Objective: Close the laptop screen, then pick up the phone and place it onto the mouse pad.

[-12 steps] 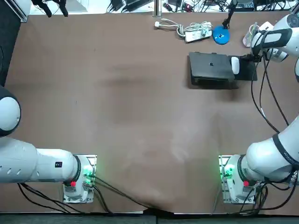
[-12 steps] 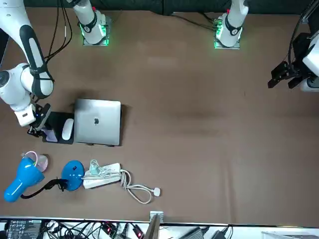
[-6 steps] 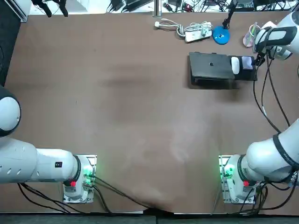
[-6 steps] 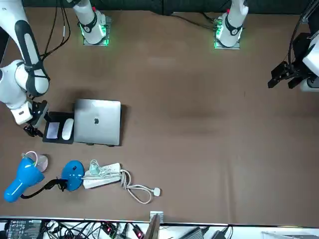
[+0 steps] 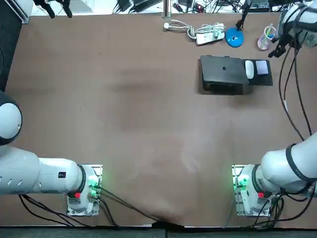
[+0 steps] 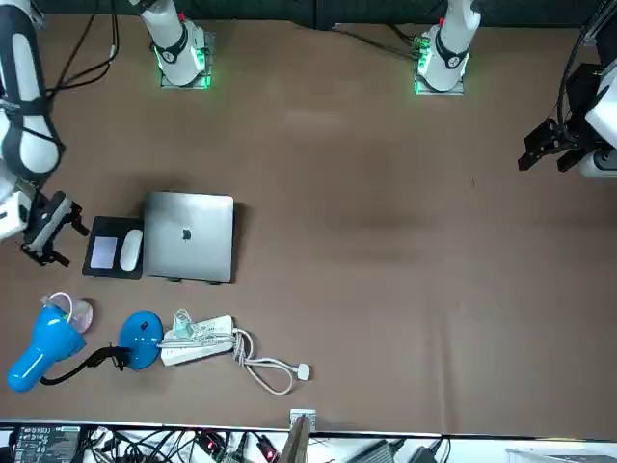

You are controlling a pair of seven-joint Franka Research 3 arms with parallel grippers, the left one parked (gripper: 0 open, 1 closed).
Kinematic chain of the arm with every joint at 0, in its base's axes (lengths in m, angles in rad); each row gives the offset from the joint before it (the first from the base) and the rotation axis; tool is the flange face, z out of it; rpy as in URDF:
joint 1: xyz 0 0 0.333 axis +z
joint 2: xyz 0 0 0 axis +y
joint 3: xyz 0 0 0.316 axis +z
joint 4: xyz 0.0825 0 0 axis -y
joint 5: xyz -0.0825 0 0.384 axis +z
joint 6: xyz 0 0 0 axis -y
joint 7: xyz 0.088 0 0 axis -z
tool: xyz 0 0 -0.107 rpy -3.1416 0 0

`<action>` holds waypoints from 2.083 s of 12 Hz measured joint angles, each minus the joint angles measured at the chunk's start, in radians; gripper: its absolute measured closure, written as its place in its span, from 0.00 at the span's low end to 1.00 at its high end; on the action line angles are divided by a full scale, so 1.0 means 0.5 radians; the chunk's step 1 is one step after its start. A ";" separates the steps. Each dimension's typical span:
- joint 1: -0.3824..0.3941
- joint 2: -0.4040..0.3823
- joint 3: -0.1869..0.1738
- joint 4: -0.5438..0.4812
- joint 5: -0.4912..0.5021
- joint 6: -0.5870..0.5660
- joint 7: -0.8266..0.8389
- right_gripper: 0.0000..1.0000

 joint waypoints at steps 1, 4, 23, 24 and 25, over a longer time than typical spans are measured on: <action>-0.001 -0.014 0.000 0.054 0.014 -0.063 0.085 0.00; -0.003 -0.072 -0.001 0.327 0.027 -0.505 0.765 0.00; 0.380 -0.456 0.042 0.931 -0.482 -1.627 2.999 0.00; 0.397 -0.467 0.042 0.930 -0.504 -1.632 3.045 0.00; 0.424 -0.482 0.042 0.928 -0.533 -1.642 3.109 0.00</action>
